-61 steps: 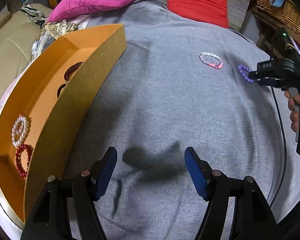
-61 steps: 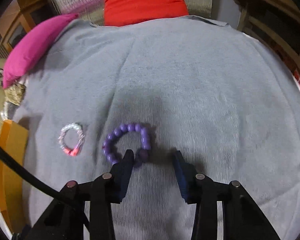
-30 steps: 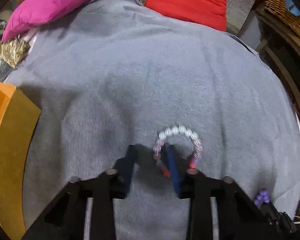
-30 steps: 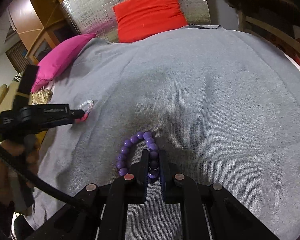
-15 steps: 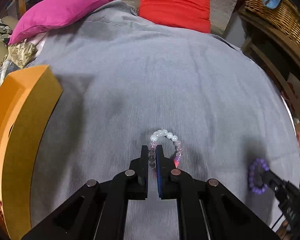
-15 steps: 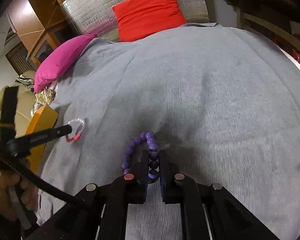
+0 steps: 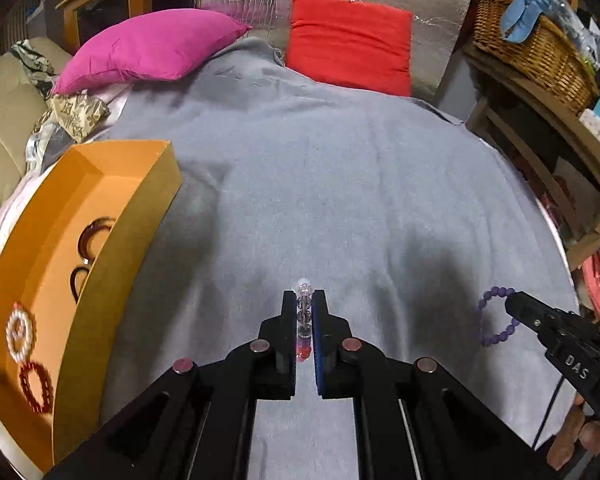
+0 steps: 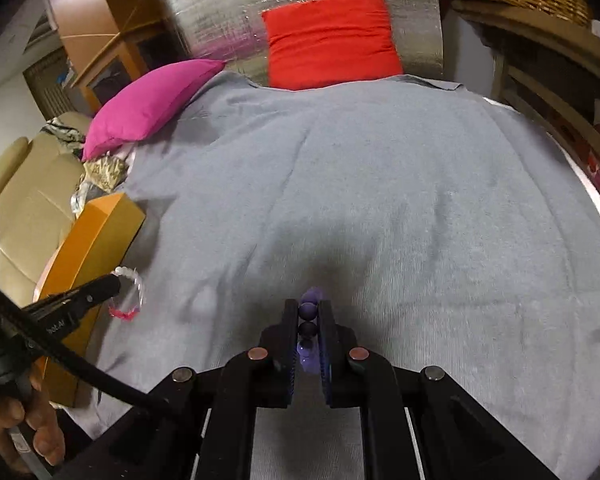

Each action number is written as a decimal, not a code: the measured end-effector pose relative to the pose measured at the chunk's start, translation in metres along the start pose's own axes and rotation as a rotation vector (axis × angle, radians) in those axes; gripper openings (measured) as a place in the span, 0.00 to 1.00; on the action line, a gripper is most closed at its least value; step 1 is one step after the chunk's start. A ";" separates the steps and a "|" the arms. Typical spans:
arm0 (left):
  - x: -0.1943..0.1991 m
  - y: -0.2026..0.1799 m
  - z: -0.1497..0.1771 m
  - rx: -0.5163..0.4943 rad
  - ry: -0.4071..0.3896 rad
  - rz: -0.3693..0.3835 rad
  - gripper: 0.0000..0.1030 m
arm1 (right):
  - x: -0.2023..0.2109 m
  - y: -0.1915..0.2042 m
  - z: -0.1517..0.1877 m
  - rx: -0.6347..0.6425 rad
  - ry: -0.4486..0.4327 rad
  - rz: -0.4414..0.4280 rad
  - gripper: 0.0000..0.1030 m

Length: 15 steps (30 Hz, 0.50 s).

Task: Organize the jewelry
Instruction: 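Lift both bracelets and carry them toward the orange box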

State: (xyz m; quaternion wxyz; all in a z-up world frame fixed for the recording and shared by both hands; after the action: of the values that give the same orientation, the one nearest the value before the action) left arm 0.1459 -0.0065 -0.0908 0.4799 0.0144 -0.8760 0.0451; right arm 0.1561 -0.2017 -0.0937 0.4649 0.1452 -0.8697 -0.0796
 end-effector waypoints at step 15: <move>0.042 0.019 0.035 0.003 -0.036 0.014 0.07 | 0.041 0.001 0.024 -0.003 -0.023 0.023 0.10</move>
State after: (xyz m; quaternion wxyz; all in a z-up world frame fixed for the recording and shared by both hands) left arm 0.0928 0.0095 -0.0747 0.4635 0.0098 -0.8846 0.0496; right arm 0.1146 -0.2142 -0.0739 0.4559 0.1339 -0.8765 -0.0771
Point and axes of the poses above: each gripper's, at about its wrist camera, not at the fingertips, and x roughly against the way its jaws point, y to its left, z to its underside, the point moved 8 cm from there along -x, roughly the way its jaws point, and after that the axes turned 3 degrees about -z, right-handed, at the moved point
